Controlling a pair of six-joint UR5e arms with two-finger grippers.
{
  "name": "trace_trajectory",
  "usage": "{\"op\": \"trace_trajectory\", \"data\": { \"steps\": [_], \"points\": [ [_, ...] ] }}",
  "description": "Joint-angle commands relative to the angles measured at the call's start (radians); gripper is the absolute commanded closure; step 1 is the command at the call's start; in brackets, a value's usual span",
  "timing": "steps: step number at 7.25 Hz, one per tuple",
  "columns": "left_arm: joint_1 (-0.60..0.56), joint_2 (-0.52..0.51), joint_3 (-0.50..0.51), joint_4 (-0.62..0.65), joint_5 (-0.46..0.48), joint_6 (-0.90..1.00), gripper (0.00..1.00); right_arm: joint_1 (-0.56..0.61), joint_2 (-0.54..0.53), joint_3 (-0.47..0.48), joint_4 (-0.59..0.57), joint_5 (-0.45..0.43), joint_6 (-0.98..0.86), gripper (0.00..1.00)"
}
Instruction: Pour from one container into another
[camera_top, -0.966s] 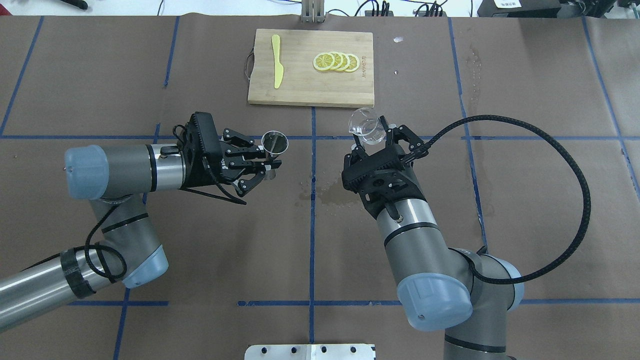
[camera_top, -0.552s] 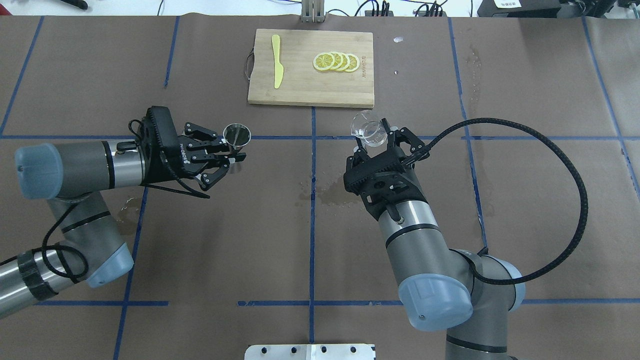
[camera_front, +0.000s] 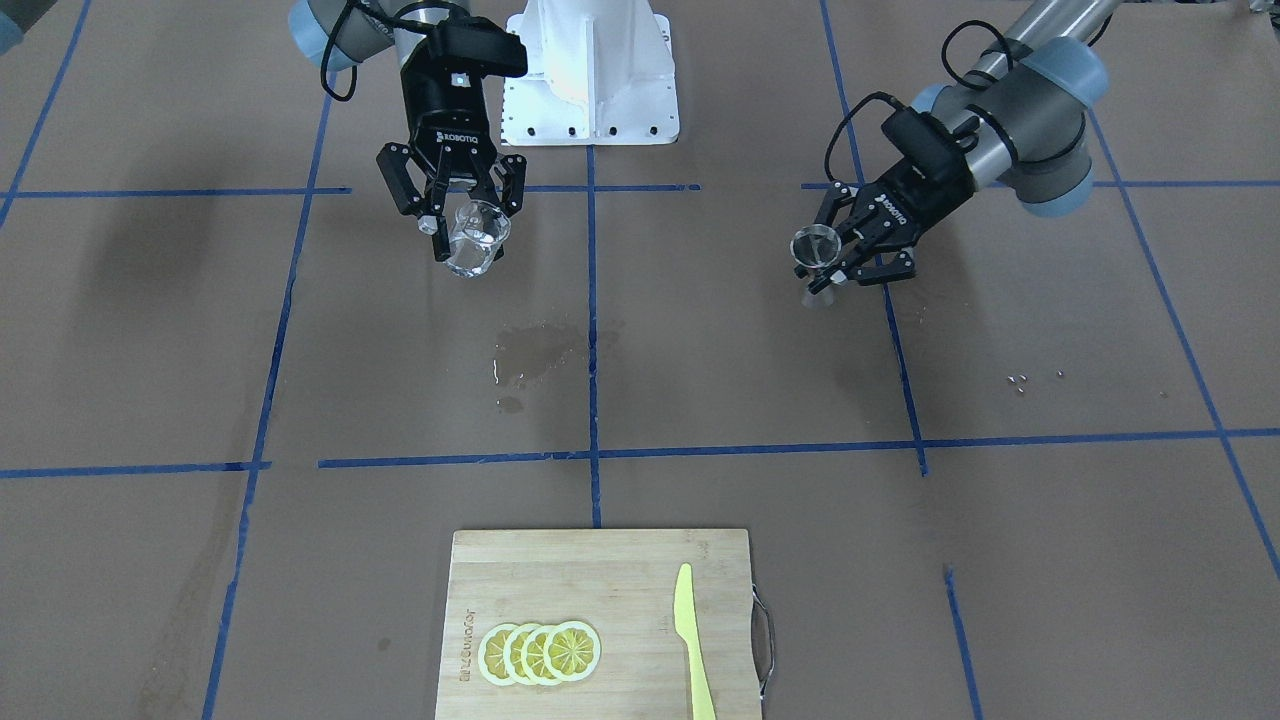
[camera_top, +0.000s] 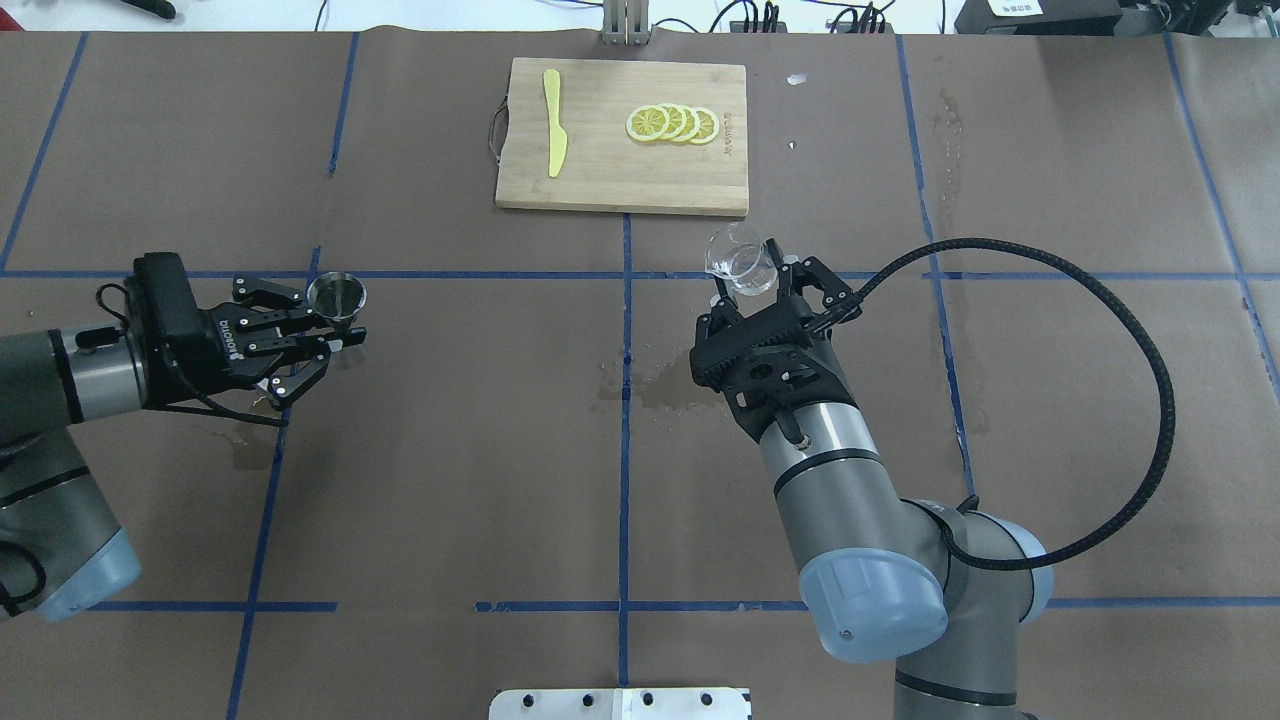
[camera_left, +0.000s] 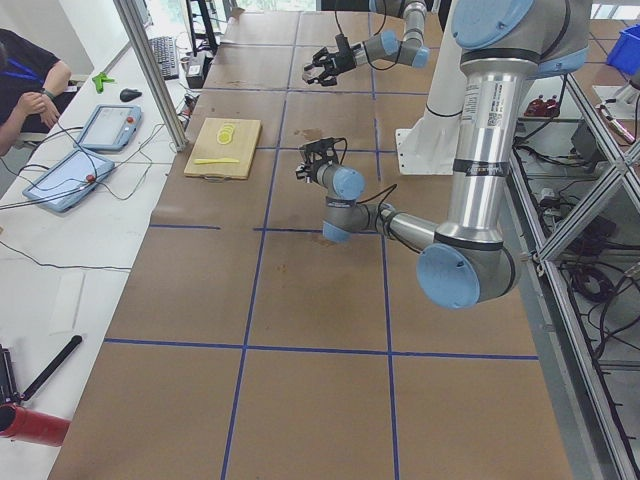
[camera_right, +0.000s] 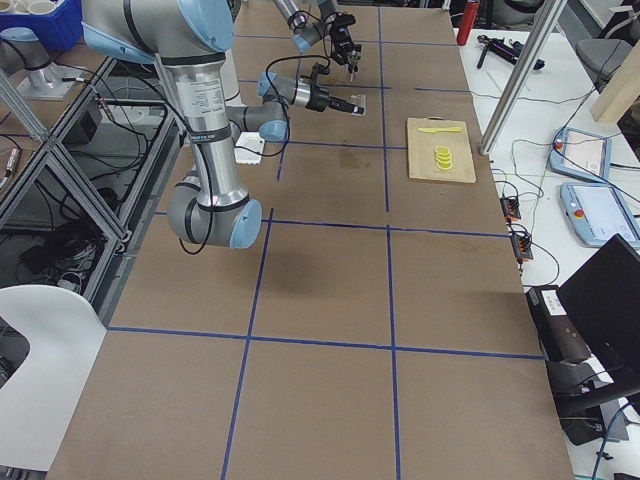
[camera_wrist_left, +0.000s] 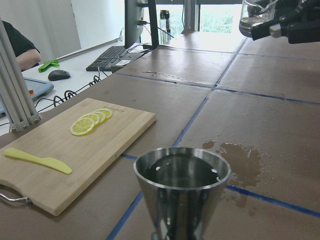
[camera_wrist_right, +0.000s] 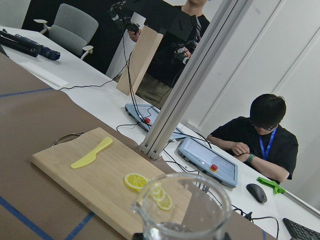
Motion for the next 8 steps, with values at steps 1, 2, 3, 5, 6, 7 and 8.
{"op": "trace_trajectory", "data": {
  "steps": [1,2,3,5,6,7,8],
  "points": [
    [-0.003,0.104,0.004,-0.093,0.067,-0.030,1.00,0.000,0.000,0.000,0.000,-0.001,0.000,1.00],
    [-0.002,0.138,0.009,-0.119,0.088,-0.092,1.00,0.000,0.000,0.000,0.000,-0.001,0.000,1.00],
    [0.001,0.141,0.035,-0.130,0.142,-0.178,1.00,-0.002,0.001,0.000,0.000,-0.001,0.000,1.00],
    [0.014,0.142,0.073,-0.130,0.269,-0.235,1.00,0.000,0.000,0.000,0.000,-0.001,-0.002,1.00],
    [0.017,0.142,0.088,-0.128,0.272,-0.284,1.00,0.000,0.000,0.000,0.000,-0.001,-0.002,1.00],
    [0.021,0.146,0.090,-0.130,0.275,-0.339,1.00,0.000,0.000,0.000,0.000,-0.001,-0.002,1.00],
    [0.029,0.165,0.090,-0.133,0.332,-0.344,1.00,0.000,0.000,0.000,0.000,-0.001,-0.002,1.00]
  ]
}}
